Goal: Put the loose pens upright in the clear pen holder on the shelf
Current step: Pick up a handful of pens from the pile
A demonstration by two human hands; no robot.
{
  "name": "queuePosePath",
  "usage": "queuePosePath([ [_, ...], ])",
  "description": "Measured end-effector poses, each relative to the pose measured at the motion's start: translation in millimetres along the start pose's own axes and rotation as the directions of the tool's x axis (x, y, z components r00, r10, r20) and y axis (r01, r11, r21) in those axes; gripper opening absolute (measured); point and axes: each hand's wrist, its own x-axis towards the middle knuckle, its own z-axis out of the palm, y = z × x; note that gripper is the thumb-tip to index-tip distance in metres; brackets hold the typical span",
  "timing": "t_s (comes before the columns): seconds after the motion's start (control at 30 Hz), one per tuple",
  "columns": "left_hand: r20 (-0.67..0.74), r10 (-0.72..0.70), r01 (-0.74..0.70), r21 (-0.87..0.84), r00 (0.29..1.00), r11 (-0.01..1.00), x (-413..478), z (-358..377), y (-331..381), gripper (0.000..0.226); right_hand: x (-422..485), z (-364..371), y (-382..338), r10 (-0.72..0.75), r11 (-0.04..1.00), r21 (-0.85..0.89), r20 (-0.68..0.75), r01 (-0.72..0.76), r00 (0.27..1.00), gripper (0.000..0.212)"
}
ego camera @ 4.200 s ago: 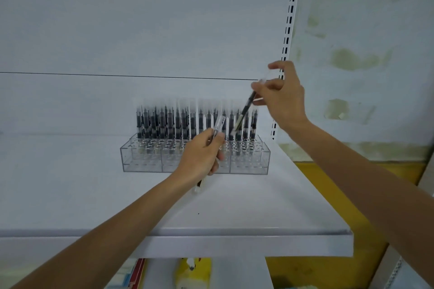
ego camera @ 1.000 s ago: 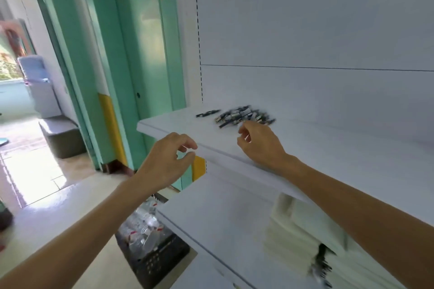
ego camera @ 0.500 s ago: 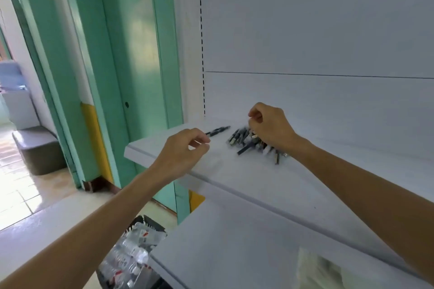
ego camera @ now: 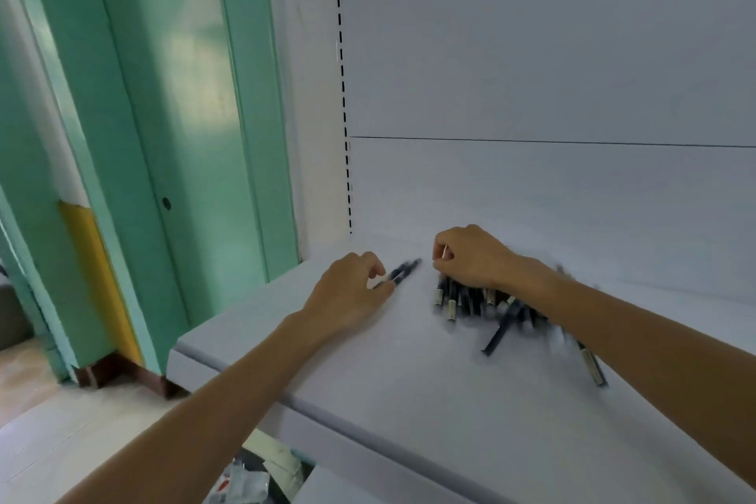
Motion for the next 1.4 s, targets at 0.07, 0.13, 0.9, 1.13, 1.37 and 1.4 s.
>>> queuePosePath([
  [0.07, 0.07, 0.026, -0.029, 0.047, 0.997, 0.998, 14, -1, -10, 0.028, 10, 4, -5, 0.082, 0.994, -0.069, 0.0, -0.082, 0.997, 0.02],
  [0.13, 0.126, 0.056, -0.059, 0.018, 0.99, 0.998, 25, -2, -20, 0.024, 16, 10, -12, 0.172, 0.97, -0.177, 0.0, -0.169, 0.985, 0.021],
  [0.9, 0.287, 0.046, -0.076, 0.093, 0.957, 0.993, 43, -5, -4, 0.02, -29, -18, -27, 0.587, 0.803, 0.481, -0.539, -0.352, 0.604, 0.014],
  [1.13, 0.133, 0.425, -0.345, -0.397, 0.895, 0.85, -2, -4, 66, 0.017, -98, -56, 0, 0.573, 0.819, 0.45, -0.604, -0.357, 0.553, 0.003],
  [1.37, 0.115, 0.55, -0.426, -0.51, 0.827, 0.747, -75, 54, 191, 0.017, -244, -96, 56, 0.594, 0.799, 0.388, -0.627, -0.459, 0.504, 0.005],
  [1.4, 0.123, 0.572, -0.431, -0.534, 0.811, 0.727, -86, 63, 208, 0.017, -268, -100, 66, 0.618, 0.78, 0.412, -0.622, -0.471, 0.48, 0.005],
])
